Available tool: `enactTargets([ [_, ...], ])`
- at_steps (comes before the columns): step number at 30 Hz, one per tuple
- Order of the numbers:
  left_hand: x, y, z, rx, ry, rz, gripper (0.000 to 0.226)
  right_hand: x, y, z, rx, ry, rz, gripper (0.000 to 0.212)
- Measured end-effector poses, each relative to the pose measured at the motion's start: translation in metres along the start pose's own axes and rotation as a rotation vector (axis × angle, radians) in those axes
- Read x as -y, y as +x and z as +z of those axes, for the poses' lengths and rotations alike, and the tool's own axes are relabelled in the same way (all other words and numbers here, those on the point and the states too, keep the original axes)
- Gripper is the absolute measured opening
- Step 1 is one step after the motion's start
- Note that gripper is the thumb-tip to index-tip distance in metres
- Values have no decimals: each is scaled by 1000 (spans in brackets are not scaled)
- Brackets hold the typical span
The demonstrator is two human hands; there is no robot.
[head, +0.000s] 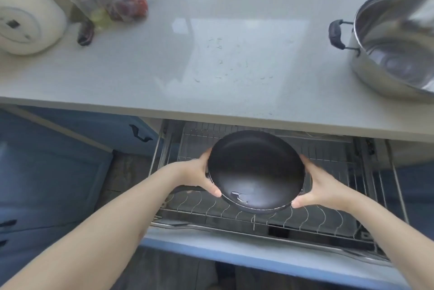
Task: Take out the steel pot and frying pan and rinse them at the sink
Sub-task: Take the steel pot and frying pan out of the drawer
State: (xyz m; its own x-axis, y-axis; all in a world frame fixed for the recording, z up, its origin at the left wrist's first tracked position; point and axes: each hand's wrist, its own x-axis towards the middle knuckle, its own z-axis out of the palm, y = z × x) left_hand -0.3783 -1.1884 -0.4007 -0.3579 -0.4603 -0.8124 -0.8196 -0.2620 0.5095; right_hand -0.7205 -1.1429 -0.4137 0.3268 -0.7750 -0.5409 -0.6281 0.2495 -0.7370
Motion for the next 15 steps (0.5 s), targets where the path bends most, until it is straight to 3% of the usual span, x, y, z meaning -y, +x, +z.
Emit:
enactTargets([
  [8, -8, -94, 25, -42, 33, 0, 135, 49, -84, 17, -35, -48, -32, 115],
  [15, -29, -173, 6, -235, -67, 146, 132, 106, -123, -5, -235, -163, -129, 146],
])
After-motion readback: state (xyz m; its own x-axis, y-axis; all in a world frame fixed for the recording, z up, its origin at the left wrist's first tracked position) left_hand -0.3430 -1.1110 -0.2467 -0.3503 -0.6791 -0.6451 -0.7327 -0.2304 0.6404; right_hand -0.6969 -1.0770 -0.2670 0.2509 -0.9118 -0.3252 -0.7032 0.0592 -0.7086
